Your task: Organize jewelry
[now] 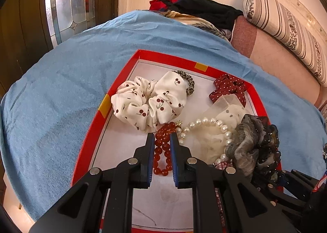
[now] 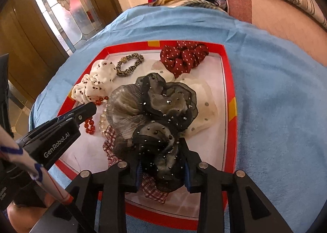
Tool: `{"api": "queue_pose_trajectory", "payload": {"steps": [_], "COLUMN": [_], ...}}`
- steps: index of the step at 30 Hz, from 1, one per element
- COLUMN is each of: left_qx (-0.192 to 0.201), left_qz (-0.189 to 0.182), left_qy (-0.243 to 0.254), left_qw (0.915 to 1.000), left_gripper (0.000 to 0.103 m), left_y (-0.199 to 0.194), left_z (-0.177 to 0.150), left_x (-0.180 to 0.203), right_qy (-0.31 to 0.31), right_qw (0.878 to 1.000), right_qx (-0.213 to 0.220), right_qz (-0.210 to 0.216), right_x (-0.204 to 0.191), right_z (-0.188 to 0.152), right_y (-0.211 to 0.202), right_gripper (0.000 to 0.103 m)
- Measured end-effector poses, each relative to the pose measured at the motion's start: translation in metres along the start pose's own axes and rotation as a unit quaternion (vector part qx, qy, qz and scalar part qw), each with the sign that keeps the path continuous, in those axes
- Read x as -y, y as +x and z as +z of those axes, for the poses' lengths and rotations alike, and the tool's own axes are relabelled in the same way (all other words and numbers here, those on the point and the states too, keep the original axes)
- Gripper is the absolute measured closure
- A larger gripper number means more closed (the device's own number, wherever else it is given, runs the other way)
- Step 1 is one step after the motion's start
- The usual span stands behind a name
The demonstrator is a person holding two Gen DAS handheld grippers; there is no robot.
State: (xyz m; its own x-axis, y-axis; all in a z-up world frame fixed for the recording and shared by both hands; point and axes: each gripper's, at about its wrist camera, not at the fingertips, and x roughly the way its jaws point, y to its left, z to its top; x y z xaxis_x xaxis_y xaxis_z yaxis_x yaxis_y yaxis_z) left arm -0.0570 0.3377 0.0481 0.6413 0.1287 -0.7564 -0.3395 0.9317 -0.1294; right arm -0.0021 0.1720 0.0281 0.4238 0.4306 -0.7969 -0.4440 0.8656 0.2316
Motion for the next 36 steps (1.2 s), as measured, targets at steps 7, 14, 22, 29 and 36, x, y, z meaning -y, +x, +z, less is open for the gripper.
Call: {"api": "queue_pose_trajectory", "payload": {"steps": [7,14,22,29,36], "left_qx": [-0.009,-0.008,0.002,0.017,0.053], "left_qz": [0.003,0.0,0.002,0.008,0.029], "left_qy": [-0.004,0.0,-0.009,-0.014,-0.011], "left_qw": [0.9999,1.0,1.0,0.9997,0.9981], "left_gripper": [0.089,0.089,0.087,0.075,0.064], "left_y": [0.004,0.003,-0.001,-0.006,-0.021], "left_z": [0.0,-0.001,0.001,0.002,0.003], "left_x": [-0.004,-0.003,-0.008,-0.01,-0.008], "right_qy": [-0.004,-0.001,0.004,0.001,-0.011], "right_qw": [1.0,1.0,1.0,1.0,0.999], "right_qx": [-0.017,-0.02,-0.014,-0.005,0.005], "right_qz": [-0.005,0.006,0.021,0.031,0.035], "right_x": [-0.001,0.004,0.004,-0.002,-0.005], "right_z": [0.0,0.0,-0.002,-0.007,-0.007], "right_y": [0.005,0.003,-0.009,-0.024,-0.036], "right_gripper": [0.06,0.055,0.043,0.04,0.033]}}
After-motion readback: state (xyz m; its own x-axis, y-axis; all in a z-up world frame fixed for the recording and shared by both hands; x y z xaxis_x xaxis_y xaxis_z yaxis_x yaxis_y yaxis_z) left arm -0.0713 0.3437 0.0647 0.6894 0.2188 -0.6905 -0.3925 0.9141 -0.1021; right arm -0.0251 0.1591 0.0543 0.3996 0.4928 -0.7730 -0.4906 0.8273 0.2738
